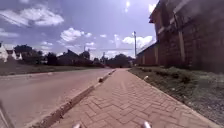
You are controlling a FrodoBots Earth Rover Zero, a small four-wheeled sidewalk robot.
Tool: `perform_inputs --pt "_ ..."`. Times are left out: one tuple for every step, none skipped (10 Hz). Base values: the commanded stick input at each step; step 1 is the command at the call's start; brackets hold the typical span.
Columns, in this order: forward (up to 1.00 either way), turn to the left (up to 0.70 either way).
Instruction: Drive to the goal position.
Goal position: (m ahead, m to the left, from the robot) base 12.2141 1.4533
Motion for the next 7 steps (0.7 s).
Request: perform_inputs --pt "0.0 0.0" --pt "0.0 0.0" --pt "0.0 0.0" --pt "0.0 0.0" --pt "0.08 0.0" --pt "0.19 0.0" --pt "0.5 0.0"
